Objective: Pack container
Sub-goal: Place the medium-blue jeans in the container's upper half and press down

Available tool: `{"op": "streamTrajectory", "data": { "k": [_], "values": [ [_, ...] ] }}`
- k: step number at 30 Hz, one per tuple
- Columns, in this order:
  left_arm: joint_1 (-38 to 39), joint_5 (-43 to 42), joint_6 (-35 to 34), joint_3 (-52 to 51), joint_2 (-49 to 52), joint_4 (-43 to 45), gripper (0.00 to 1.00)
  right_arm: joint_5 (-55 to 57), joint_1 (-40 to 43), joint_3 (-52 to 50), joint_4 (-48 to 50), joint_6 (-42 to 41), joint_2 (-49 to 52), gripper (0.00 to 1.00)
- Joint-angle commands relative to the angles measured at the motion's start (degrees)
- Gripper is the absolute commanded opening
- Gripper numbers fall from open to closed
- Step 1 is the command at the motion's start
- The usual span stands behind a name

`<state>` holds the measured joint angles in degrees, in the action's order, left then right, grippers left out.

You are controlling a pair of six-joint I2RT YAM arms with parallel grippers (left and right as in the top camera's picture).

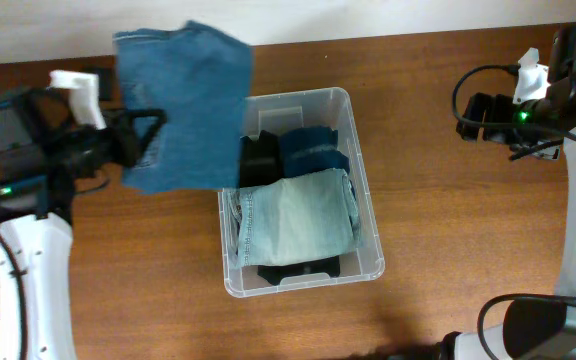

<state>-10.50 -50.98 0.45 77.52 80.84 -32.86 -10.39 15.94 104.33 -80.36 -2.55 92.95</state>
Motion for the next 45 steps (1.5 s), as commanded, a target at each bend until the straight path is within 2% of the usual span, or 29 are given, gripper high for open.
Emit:
{"op": "streamTrajectory", "data": {
  "k": [1, 4, 8, 15, 17, 20, 22, 23, 26, 28, 31, 34, 38, 45],
  "values": [
    [6.91, -5.33, 3.39, 3.43, -0.83, 3.1, 0.0, 0.57, 0.35, -0.28, 0.17, 0.17, -0.52, 0.98],
    [14.45, -0.55, 5.03, 3.56, 2.73, 4.09, 0.0, 0.57, 0.35, -0.28, 0.17, 0.17, -0.52, 0.98],
    [19.5, -0.42, 5.03, 3.56, 7.04, 2.14, 0.0, 0.59, 0.35, -0.31, 0.17, 0.17, -0.52, 0.98],
    [20.22, 4.98, 4.11, 3.8, 8.28, 1.57, 0.0, 1.01, 0.35, -0.31, 0.17, 0.17, -0.44, 0.98],
    [20.22, 6.51, 1.79, 3.8, 8.28, 1.6, 0.0, 0.98, 0.35, -0.31, 0.15, 0.17, -0.07, 0.98],
    [20.5, 13.22, -9.07, 3.8, 8.28, 2.51, 0.0, 0.98, 0.26, -0.31, 0.07, 0.17, 0.44, 0.98],
    [21.33, 20.13, -21.0, 3.8, 8.17, 3.82, 0.0, 0.98, 0.26, -0.31, 0.11, 0.17, 0.44, 0.98],
    [22.84, 25.18, -31.26, 3.8, 8.13, 6.05, 0.0, 0.98, 0.26, -0.31, 0.11, 0.15, 0.44, 0.98],
    [26.88, 32.35, -44.02, 3.8, 8.13, 15.43, 0.0, 0.98, 0.26, -0.31, -0.07, 0.17, 0.44, 0.98],
    [28.0, 35.28, -52.89, 3.8, 8.13, 18.67, 0.0, 0.98, 0.26, -0.31, -0.22, 0.17, 0.44, 0.98],
    [27.87, 35.76, -73.75, 3.8, 8.13, 15.96, 0.0, 0.96, 0.26, -0.31, -0.22, 0.15, 0.44, 0.98],
    [28.33, 36.96, -80.83, 3.61, 8.13, 14.67, 0.0, 0.92, 0.26, -0.31, -0.31, 0.13, 0.44, 0.98],
    [32.3, 50.95, -88.13, 2.97, 8.13, 12.28, 0.0, 0.92, 0.26, -0.31, -0.26, 0.11, 0.44, 0.98],
    [44.81, 74.77, -91.82, 2.97, 8.2, 8.7, 0.0, 0.48, 0.24, -0.31, -0.2, 0.11, 0.44, 0.98]
  ]
}}
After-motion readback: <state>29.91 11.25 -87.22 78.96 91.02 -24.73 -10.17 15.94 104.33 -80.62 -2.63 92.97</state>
